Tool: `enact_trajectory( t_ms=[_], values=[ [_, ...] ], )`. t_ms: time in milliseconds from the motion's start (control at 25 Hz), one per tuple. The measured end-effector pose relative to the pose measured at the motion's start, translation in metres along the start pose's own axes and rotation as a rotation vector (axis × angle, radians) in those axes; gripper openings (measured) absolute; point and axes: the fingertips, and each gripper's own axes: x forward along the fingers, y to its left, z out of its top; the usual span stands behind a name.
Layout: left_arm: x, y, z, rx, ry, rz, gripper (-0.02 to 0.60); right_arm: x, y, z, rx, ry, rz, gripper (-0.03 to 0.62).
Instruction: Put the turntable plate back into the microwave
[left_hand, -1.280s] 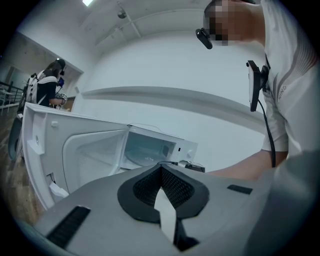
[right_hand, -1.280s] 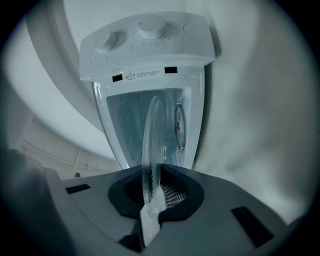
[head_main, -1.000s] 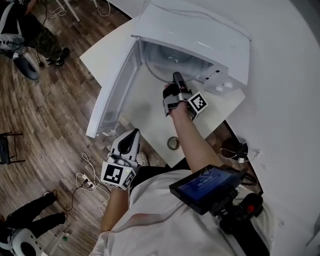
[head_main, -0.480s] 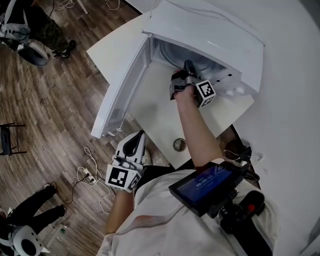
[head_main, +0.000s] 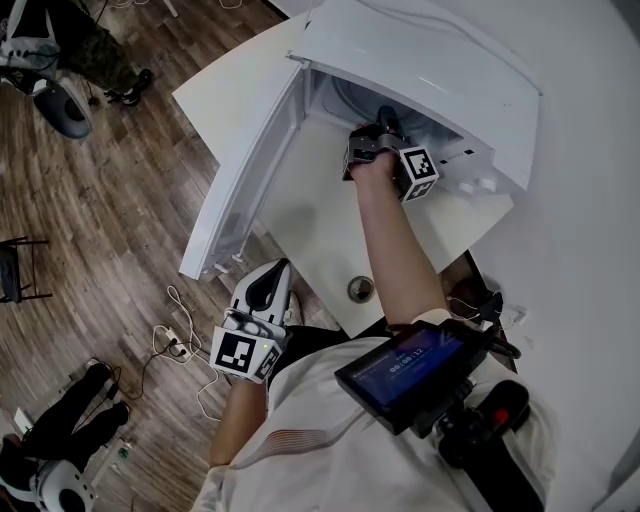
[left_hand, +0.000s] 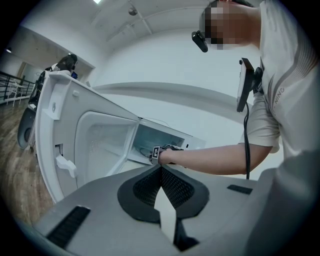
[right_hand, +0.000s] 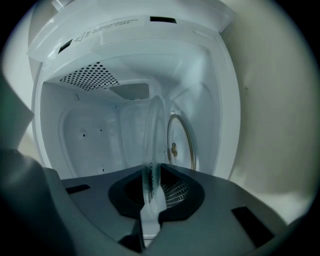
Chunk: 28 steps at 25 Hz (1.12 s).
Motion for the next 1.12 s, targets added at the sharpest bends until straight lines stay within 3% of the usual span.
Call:
enact_trajectory(
  t_ms=[200,520,640,720,1120],
  values=[
    [0.0,0.005,0.002,-0.004,-0.001,0.001,0.011,0.007,0.006,-0.005,-0.03,0.006,-0.019,0.029],
    [0.001,0.007,-0.003,-0.023,0.011,-0.003,0.011,0.013,0.003,-0.011,-0.017,0.102,-0.089,0.038],
    [0.001,0.006,-0.004,-0.028,0.015,-0.009,0.011,0.012,0.004,-0.015,-0.015,0.136,-0.104,0.079],
    [0.001,0.006,-0.004,-0.03,0.017,-0.013,0.011,0.012,0.001,-0.018,0.003,0.154,-0.127,0.155],
    [-0.006,0.009,-0.008,-0.059,0.028,0.0,0.011,0.006,-0.004,-0.035,0.012,0.33,-0.16,0.163]
  ],
)
